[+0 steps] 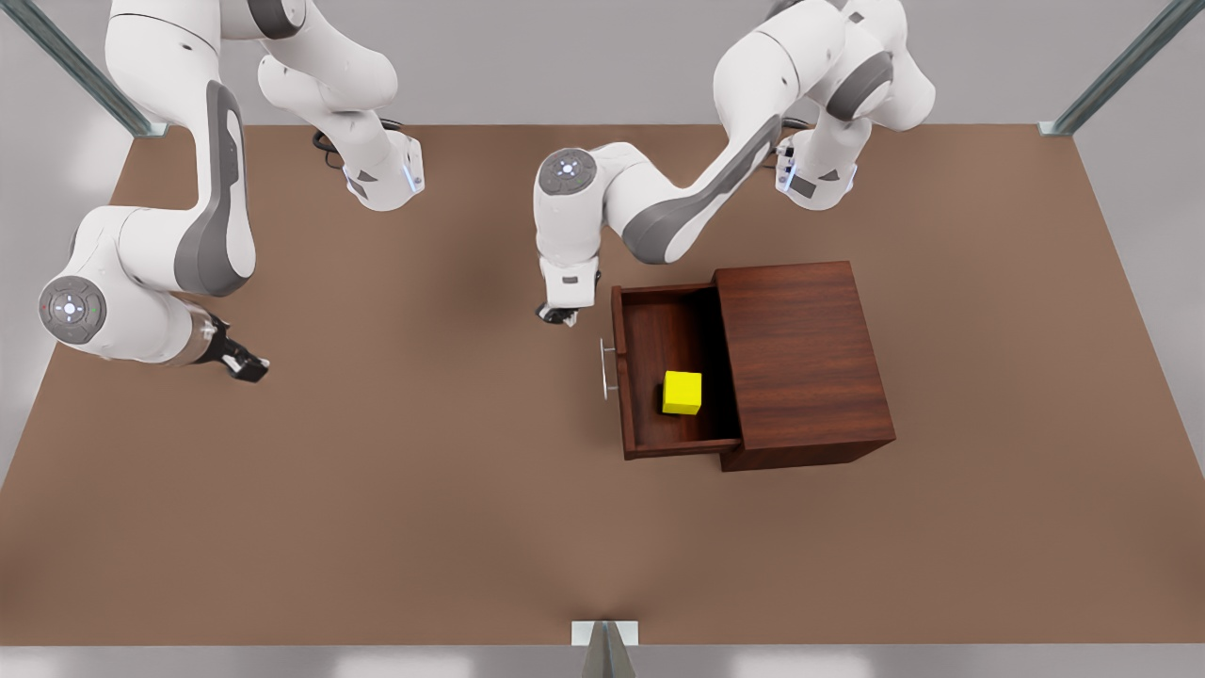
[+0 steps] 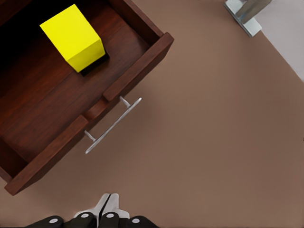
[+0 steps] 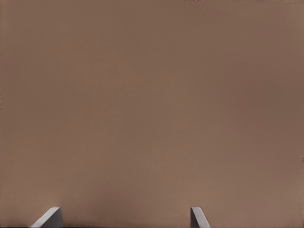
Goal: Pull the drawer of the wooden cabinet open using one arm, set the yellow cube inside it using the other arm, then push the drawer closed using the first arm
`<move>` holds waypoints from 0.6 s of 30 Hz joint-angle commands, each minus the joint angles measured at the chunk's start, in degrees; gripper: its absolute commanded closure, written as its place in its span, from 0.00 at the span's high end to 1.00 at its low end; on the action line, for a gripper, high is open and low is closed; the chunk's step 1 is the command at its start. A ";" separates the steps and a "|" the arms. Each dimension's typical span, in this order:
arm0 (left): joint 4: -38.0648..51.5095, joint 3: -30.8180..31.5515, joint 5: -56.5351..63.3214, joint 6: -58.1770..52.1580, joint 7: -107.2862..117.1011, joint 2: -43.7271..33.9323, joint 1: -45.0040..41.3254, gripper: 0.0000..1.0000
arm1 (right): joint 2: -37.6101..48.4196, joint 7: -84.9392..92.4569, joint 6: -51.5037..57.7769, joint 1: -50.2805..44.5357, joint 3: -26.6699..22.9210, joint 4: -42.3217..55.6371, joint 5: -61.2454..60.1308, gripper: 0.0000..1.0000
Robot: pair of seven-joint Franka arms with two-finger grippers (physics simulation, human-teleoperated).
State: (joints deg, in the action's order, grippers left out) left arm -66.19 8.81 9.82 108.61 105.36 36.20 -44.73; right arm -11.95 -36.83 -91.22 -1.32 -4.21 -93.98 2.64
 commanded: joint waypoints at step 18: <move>-0.61 -3.10 2.05 9.60 51.70 9.59 -0.80 0.00 | -0.18 33.84 0.34 0.00 -0.01 0.02 0.09 1.00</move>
State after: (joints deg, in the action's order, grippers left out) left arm -66.84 5.61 11.20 120.40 142.00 45.96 -45.62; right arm -12.19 -15.45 -90.92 -1.32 -4.21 -93.98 2.74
